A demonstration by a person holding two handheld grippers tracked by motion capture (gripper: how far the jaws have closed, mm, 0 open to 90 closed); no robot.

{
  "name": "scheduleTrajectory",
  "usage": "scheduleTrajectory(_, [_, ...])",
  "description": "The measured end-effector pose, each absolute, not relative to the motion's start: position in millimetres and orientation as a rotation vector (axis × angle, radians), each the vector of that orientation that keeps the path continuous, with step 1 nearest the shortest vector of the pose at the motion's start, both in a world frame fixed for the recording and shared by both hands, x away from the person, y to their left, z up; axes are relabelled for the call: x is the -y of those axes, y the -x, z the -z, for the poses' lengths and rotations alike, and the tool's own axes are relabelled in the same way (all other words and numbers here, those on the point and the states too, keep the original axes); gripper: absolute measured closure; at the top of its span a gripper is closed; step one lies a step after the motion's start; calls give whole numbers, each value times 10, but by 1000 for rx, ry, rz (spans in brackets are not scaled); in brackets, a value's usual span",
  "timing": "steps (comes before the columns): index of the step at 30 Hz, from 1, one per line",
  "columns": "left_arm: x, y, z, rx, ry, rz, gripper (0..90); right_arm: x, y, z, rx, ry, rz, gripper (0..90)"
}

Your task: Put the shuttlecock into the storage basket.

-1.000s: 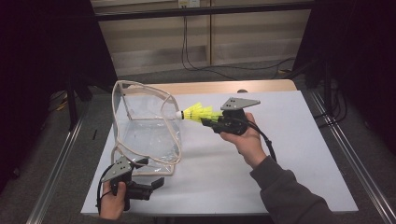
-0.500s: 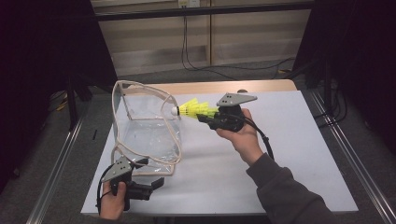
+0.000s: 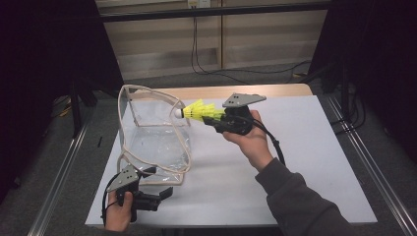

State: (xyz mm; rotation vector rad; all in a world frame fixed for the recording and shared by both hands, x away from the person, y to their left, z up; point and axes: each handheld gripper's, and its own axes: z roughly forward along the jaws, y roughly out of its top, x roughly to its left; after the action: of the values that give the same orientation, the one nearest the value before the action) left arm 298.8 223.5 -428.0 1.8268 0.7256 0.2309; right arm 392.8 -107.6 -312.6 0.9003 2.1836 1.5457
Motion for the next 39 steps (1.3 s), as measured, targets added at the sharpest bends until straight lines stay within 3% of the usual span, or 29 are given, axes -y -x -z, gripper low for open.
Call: scheduleTrajectory(39, [-2241, -2987, 4282, -722, -1819, -223, 18, 566, -3909, 2940, -2214, -855, -1556, 826])
